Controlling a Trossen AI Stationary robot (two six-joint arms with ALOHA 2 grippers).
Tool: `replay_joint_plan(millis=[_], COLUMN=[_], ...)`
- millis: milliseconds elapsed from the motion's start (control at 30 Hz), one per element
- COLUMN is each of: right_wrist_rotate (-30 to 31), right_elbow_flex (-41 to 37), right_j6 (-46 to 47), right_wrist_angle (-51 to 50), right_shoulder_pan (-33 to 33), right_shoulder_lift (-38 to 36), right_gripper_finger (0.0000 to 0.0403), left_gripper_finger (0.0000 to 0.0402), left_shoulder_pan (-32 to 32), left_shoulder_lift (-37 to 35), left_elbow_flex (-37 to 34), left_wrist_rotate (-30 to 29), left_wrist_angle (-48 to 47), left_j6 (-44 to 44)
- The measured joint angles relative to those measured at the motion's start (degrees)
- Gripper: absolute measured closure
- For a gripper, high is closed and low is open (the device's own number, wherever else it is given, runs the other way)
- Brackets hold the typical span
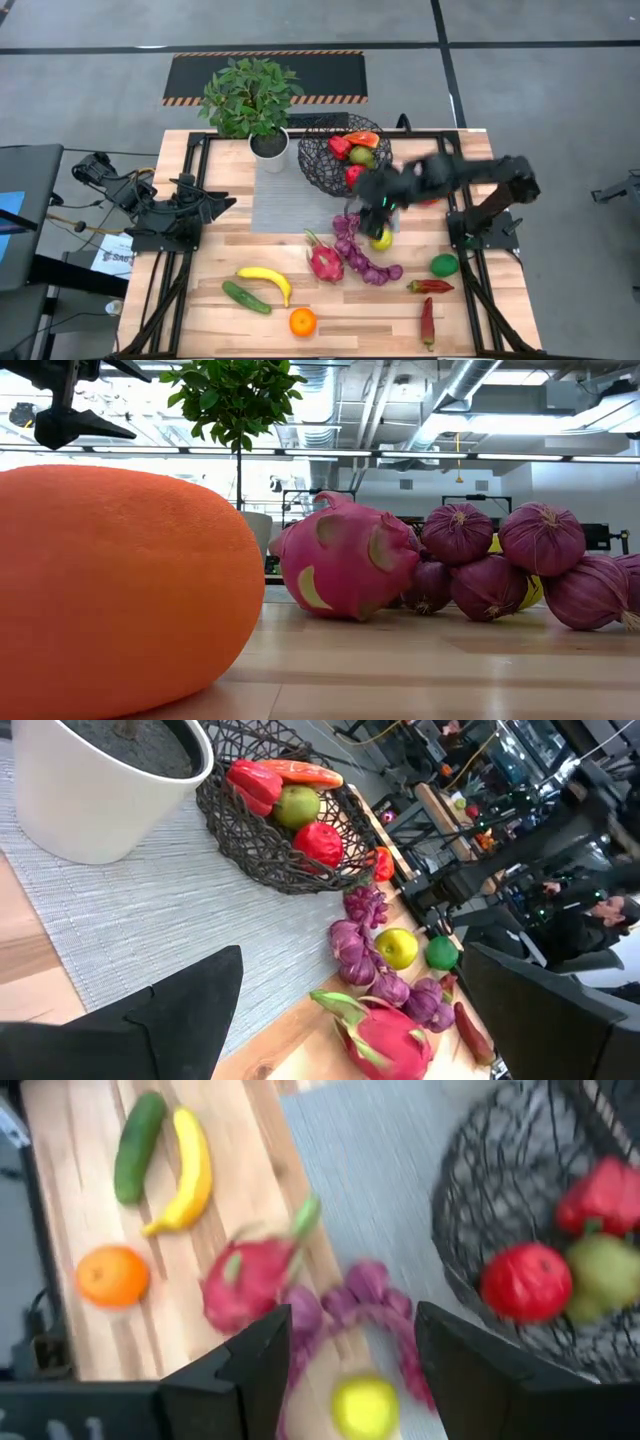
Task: Build produce basket
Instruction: Put the red dragon fruit into the black wire basket
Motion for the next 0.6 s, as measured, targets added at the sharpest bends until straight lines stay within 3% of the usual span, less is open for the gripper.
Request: replay_joint_plan(millis=[167,333,600], right_wrist_rotate=[8.29,7.57,3.47], right_elbow_flex=[-0.03,-0.04,-0.13], right_j6=[4.52,8.22,5.73], right_wrist_angle=[5.40,6.98,12.00], right_shoulder_pan=[6.25,6.29,1.30], right_shoulder_lift=[8.00,17.92,29.87], right_gripper_finger=[0.0173,0.0159,0.0124], left_gripper_finger=[0.0038,0.0038,0.0038], left_shoulder_pan=[0.00,0.00,0.00], left_shoulder_lift=[-0.02,-0.02,-0.02], left_elbow_flex=[0.00,0.00,0.00], left_wrist_rotate=[0.57,2.44,3.03], left_wrist_angle=[0.01,-0.01,0.01], left_j6=[0.00,-0.02,0.00])
